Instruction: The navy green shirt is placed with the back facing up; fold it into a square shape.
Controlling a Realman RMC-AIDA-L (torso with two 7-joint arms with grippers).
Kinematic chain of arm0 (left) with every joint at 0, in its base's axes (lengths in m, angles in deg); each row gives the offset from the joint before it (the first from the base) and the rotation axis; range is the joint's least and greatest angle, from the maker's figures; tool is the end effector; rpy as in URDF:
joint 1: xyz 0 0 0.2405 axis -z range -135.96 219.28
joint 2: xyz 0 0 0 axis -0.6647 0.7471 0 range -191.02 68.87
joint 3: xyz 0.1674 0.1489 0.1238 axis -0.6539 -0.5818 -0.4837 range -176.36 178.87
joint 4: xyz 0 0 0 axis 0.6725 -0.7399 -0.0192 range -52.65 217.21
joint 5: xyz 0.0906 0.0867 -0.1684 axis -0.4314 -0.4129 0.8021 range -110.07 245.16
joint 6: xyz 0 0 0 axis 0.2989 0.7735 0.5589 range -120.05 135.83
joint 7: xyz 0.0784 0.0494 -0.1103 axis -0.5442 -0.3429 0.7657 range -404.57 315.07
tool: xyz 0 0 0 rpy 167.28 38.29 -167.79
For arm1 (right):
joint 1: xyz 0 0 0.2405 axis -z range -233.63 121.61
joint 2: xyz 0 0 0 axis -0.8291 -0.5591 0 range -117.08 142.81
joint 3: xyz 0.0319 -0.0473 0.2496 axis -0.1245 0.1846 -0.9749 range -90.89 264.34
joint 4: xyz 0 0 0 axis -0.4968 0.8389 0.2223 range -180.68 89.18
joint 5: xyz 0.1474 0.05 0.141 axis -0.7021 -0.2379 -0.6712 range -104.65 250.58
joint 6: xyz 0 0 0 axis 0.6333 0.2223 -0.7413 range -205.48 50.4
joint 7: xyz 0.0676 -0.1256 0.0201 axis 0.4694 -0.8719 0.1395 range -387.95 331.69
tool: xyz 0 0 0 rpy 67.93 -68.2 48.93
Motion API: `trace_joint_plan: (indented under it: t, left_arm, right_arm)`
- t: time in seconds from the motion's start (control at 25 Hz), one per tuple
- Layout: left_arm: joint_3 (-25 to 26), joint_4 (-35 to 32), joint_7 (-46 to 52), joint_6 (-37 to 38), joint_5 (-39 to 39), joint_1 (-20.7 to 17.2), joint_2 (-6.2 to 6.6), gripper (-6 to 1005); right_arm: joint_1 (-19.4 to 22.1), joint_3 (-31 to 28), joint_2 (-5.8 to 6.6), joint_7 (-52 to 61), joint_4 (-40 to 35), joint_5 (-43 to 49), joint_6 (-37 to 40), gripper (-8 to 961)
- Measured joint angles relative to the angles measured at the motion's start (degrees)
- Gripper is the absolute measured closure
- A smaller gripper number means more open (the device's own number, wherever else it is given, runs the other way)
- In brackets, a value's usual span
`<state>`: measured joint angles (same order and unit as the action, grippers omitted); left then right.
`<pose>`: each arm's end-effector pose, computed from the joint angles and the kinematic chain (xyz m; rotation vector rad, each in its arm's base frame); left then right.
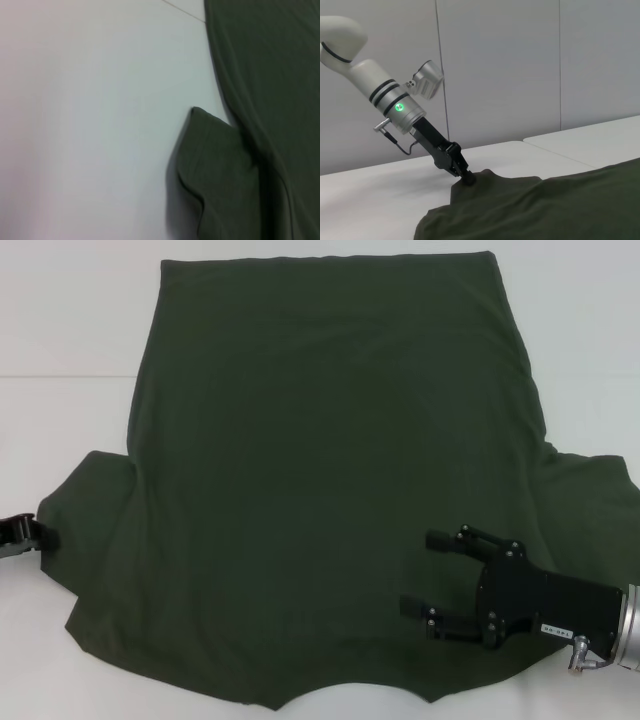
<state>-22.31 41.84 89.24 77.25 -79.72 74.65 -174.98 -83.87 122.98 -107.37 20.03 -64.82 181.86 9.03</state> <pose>-0.3664 0.3569 0.0693 -1.8526 -1.7338 -0.2638 0.2801 0.2906 -0.0506 -2.6336 0.3501 0.8332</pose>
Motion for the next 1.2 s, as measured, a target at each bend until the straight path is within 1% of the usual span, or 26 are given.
trace_joint_plan:
  t: [0.12, 0.32, 0.56, 0.96, 1.2]
  left_arm:
    - [0.35, -0.06, -0.01, -0.54, 0.05, -0.31, 0.09, 995]
    - [1.1, -0.16, 0.01, -0.84, 0.07, -0.85, 0.84, 996]
    - [3.68, -2.09, 0.04, -0.94, 0.14, -1.4, 1.13, 996]
    - [3.88, -3.84, 0.4, -1.02, 1.83, -1.21, 1.76, 995]
    - [3.41, -4.63, 1.57, -0.19, 1.99, 0.18, 2.52, 996]
  right_arm:
    - [-0.06, -0.08, 0.0, -0.04, 0.0, 0.0, 0.0, 37]
    - [-0.15, -0.27, 0.0, -0.08, 0.0, -0.02, -0.08, 37]
    - [-0.56, -0.38, 0.0, -0.05, 0.0, -0.06, -0.19, 37]
    - [-0.88, -0.46, 0.0, 0.0, 0.0, -0.09, -0.46, 37]
    - [-1.17, -0.49, 0.0, 0.01, 0.0, -0.09, -0.62, 37]
